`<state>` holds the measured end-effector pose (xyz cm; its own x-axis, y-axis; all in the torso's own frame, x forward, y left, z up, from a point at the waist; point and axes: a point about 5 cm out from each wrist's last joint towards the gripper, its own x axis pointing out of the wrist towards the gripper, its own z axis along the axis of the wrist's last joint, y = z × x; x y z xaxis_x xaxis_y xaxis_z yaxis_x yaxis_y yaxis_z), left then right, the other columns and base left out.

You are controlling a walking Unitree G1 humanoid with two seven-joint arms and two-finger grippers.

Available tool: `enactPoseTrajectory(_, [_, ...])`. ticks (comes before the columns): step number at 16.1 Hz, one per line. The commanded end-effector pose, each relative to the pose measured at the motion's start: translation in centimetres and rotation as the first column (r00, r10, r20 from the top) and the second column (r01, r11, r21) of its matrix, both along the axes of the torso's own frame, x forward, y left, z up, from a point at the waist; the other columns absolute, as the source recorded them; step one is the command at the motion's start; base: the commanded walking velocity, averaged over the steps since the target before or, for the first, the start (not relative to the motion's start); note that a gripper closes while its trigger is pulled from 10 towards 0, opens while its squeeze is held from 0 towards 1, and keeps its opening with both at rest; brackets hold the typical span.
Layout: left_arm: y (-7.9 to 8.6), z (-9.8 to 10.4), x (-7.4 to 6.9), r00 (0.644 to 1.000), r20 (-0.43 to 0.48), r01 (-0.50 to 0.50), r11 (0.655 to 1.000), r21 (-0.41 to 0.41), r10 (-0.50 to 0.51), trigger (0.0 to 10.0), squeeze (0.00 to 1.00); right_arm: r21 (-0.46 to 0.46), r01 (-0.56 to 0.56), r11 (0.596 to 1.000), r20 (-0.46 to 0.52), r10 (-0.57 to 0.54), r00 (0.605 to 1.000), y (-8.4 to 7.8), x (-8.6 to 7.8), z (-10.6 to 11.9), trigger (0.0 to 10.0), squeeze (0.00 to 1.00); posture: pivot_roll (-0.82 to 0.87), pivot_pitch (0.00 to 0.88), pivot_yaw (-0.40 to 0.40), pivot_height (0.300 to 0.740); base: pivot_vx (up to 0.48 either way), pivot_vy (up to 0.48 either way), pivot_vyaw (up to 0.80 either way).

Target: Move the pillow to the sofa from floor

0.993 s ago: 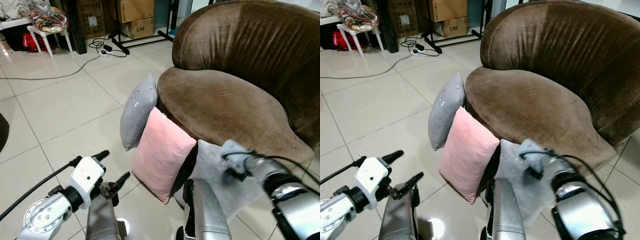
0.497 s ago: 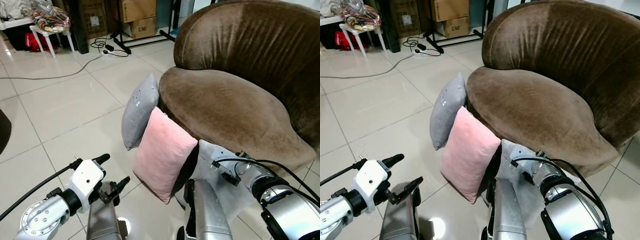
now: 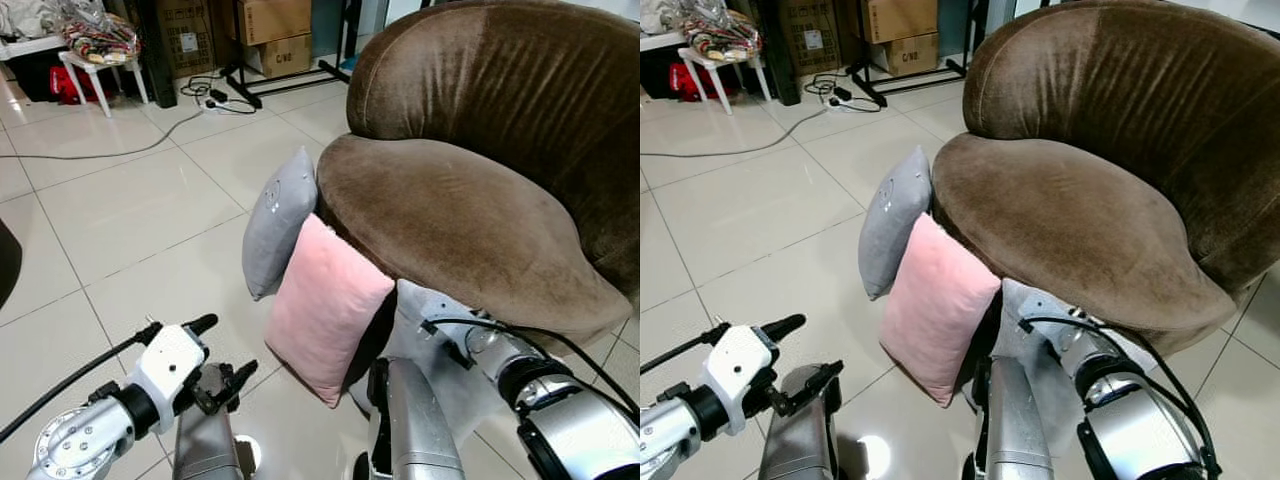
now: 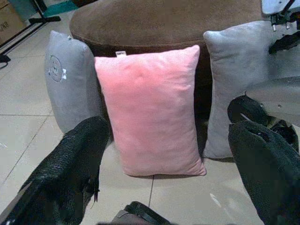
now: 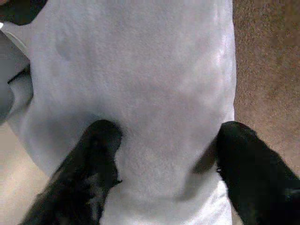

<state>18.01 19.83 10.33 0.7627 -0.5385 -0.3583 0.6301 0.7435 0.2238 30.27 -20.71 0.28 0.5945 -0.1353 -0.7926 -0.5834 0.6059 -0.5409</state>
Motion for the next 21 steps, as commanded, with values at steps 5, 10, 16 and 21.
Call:
enactPoseTrajectory(5, [-0.1, 0.3, -0.2, 1.000, -0.002, 0.017, 1.000, -0.001, -0.017, 10.0, 0.00, 0.022, 0.008, 1.000, -0.013, -0.008, 1.000, 0.3, -0.5, -0.6, 0.0, 0.00, 0.09, 0.000, -0.067, 0.475, 0.000, 0.000, 0.00])
enactPoseTrajectory(10, [-0.3, 0.2, -0.5, 0.999, -0.022, 0.028, 1.000, -0.007, -0.028, 10.0, 0.00, 0.030, 0.002, 1.000, -0.028, -0.001, 1.000, 0.6, -0.9, -1.1, 0.0, 0.00, 0.09, 0.000, -0.070, 0.475, 0.000, 0.000, 0.00])
enactPoseTrajectory(16, [-0.4, 0.0, -0.6, 0.999, -0.036, 0.036, 0.999, -0.011, -0.037, 10.0, 0.00, 0.040, -0.002, 0.999, -0.037, 0.004, 0.999, 0.9, -1.2, -1.4, 0.0, 0.00, 0.09, 0.000, -0.071, 0.475, 0.000, 0.000, 0.00])
enactPoseTrajectory(21, [0.6, -0.2, -0.4, 0.997, 0.007, -0.077, 0.997, 0.003, 0.077, 10.0, 0.00, 0.109, 0.037, 0.993, 0.003, -0.038, 0.999, 1.5, -1.4, -1.7, 0.0, 0.00, 0.09, 0.000, -0.076, 0.475, 0.000, 0.000, 0.00])
